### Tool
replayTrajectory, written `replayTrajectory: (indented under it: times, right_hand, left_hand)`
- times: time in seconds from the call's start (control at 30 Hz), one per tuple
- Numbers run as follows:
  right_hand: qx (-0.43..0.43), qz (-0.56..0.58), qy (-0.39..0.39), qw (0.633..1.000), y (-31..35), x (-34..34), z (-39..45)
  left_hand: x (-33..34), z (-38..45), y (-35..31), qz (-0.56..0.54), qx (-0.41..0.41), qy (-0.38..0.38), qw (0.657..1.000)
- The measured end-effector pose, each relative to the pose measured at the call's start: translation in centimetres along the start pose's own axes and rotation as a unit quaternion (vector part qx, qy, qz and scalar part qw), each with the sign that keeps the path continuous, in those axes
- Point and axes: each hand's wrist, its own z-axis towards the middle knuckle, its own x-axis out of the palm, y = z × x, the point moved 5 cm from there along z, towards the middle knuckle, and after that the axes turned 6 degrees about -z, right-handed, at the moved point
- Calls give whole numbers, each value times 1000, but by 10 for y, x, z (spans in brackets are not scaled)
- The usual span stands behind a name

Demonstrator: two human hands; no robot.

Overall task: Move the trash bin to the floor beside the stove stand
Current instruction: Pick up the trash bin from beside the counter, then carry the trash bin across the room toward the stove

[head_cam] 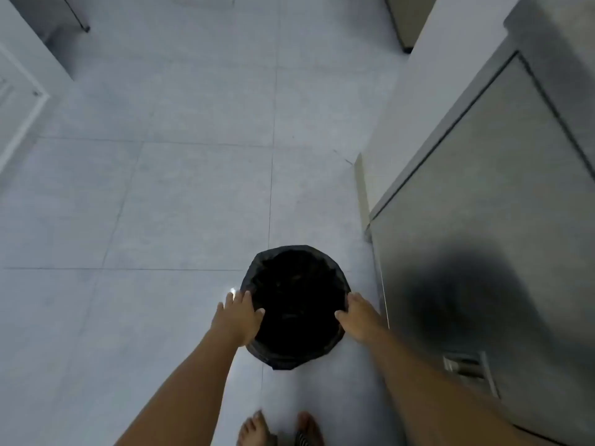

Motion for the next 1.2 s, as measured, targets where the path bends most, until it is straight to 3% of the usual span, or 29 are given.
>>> replayTrajectory:
  times: [0.2, 0.27, 0.33, 0.4, 0.47, 0.53, 0.87, 1.2]
  right_hand:
    - [54, 51, -19, 997, -30, 46, 70]
    - [71, 114, -28, 991, -33, 55, 82]
    - [92, 171, -33, 980, -34, 63, 92]
    - [112, 206, -41, 971, -32, 65, 96]
    - [131, 227, -46, 964, -26, 62, 93]
    - [139, 244, -51, 958, -19, 53, 84]
    - [105, 253, -64, 960, 46, -88, -30]
    - [44, 227, -87, 969, 107, -240, -153]
  left_hand:
    - [55, 78, 36, -5, -67, -29, 997]
    - [65, 99, 44, -84, -74, -57, 992]
    - [70, 114, 48, -278, -99, -81, 952]
    - [70, 119, 41, -440, -132, -94, 883]
    - [64, 112, 32, -511, -160, -100, 838]
    - [52, 99, 25, -543, -164, -115, 815]
    - [-85, -24, -13, -560, -163, -121, 803]
    - [-246, -153, -60, -556, -90, -173, 808]
